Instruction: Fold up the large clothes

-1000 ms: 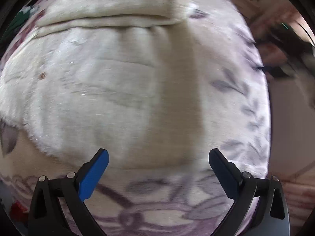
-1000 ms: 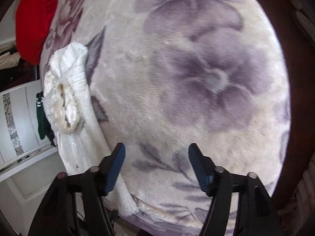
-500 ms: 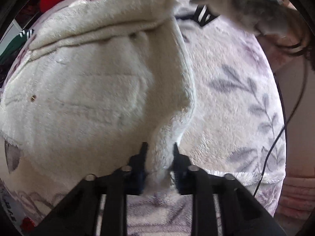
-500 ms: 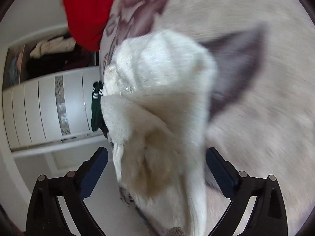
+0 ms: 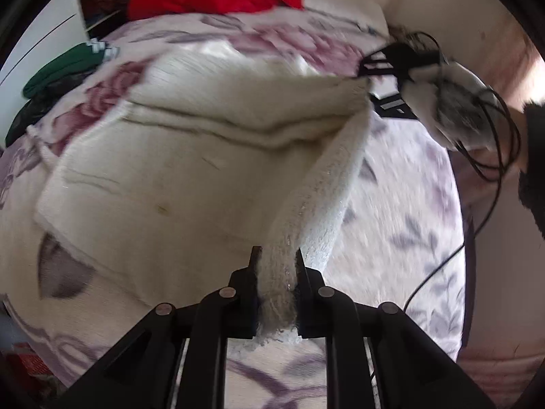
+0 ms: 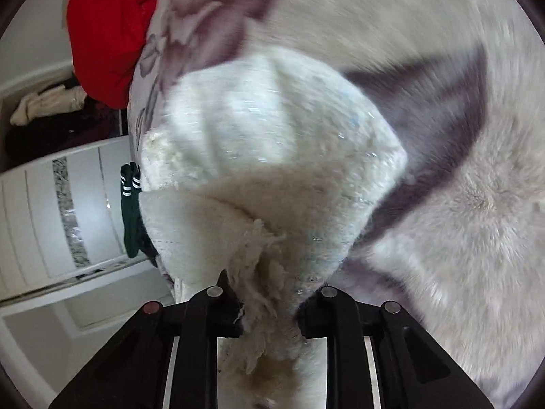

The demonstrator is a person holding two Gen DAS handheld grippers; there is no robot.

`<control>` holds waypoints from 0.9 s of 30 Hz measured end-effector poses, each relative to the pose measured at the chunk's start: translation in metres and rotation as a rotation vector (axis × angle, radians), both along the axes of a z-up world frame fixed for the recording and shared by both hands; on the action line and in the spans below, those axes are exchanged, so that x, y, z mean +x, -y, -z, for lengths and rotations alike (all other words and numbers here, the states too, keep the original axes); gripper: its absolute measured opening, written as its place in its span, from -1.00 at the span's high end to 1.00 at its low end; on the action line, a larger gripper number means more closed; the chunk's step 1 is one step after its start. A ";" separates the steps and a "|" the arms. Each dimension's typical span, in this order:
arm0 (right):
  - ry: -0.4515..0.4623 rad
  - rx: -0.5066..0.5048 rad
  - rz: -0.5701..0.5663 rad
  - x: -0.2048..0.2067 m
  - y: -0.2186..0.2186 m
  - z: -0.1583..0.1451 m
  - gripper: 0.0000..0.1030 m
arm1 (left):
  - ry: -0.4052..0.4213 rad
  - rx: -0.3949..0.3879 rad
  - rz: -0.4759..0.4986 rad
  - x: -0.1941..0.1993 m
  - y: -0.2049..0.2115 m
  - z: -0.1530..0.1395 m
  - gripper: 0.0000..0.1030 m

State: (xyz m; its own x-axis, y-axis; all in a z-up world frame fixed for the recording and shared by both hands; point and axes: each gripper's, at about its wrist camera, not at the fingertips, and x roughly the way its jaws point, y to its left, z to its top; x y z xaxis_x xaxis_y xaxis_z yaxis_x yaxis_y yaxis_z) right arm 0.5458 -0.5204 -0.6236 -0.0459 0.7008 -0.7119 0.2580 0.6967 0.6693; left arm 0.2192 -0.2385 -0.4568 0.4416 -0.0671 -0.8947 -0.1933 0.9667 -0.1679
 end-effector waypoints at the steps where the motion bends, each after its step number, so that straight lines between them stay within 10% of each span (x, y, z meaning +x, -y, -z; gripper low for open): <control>1: 0.003 -0.022 -0.007 0.001 -0.008 -0.013 0.59 | 0.008 -0.022 -0.021 0.000 -0.015 -0.007 0.77; 11: 0.052 -0.320 -0.135 0.033 -0.196 -0.125 0.61 | 0.029 -0.263 -0.256 -0.001 -0.202 -0.012 0.77; 18: 0.062 -0.527 -0.246 0.035 -0.385 -0.091 0.62 | -0.025 -0.355 -0.370 -0.015 -0.324 0.045 0.77; 24: 0.047 -0.699 -0.277 0.031 -0.454 -0.040 0.61 | -0.094 -0.454 -0.398 -0.012 -0.367 0.114 0.76; 27: -0.001 -0.674 -0.284 0.036 -0.461 -0.032 0.18 | -0.120 -0.561 -0.403 -0.013 -0.385 0.123 0.63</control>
